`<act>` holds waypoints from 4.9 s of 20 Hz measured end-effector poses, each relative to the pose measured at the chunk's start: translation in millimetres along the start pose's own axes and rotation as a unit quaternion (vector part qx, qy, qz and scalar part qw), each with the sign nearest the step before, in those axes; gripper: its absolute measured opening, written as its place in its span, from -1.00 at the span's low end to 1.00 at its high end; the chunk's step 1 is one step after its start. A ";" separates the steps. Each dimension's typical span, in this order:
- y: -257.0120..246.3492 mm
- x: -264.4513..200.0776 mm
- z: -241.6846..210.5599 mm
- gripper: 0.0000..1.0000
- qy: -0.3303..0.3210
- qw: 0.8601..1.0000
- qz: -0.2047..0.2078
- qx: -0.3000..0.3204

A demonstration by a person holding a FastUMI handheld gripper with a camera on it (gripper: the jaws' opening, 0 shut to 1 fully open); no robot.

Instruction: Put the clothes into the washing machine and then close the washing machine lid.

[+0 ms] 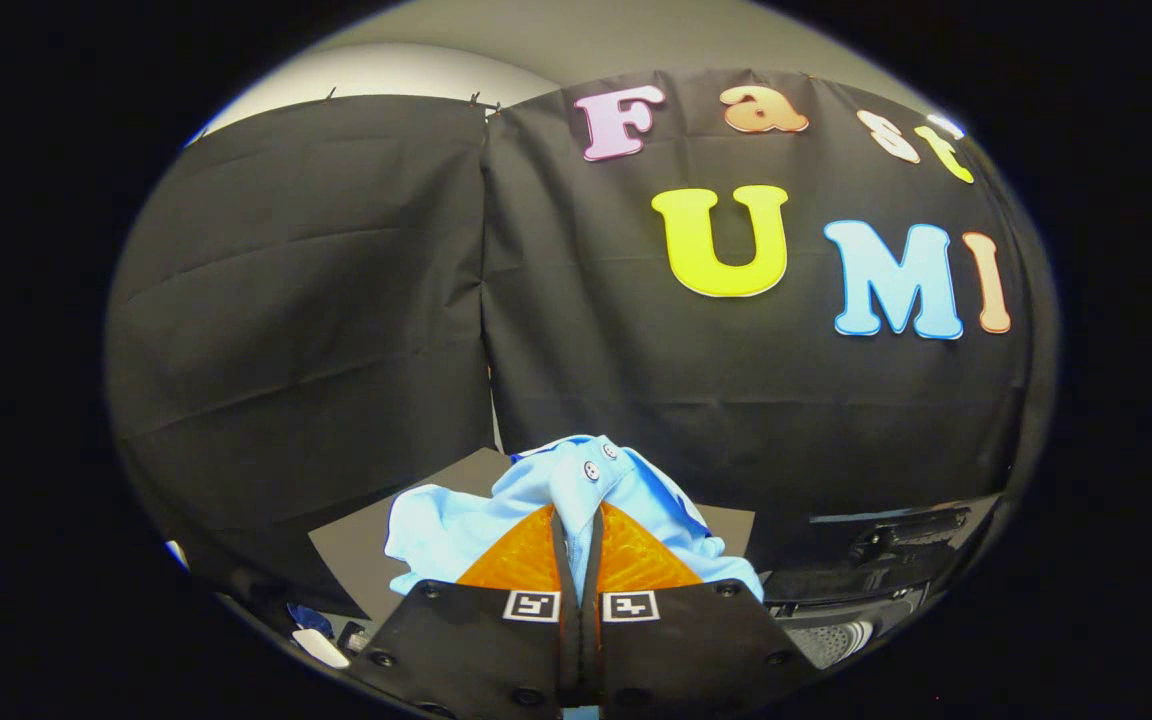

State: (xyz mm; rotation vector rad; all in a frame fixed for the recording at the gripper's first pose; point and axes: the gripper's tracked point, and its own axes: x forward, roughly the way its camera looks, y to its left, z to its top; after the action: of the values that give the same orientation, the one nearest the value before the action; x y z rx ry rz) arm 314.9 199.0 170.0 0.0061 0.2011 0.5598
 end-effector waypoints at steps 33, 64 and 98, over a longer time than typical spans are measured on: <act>-179.0 -91.7 3.3 -0.97 -0.032 0.986 -0.163 -0.001; -265.9 -100.0 -91.7 -0.97 0.039 0.974 -0.219 0.029; -295.7 -91.1 -294.5 -0.90 0.231 0.948 -0.217 0.038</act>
State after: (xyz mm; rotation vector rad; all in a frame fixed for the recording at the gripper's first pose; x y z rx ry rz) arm 339.0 -114.2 -119.5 -0.0936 0.6651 0.1040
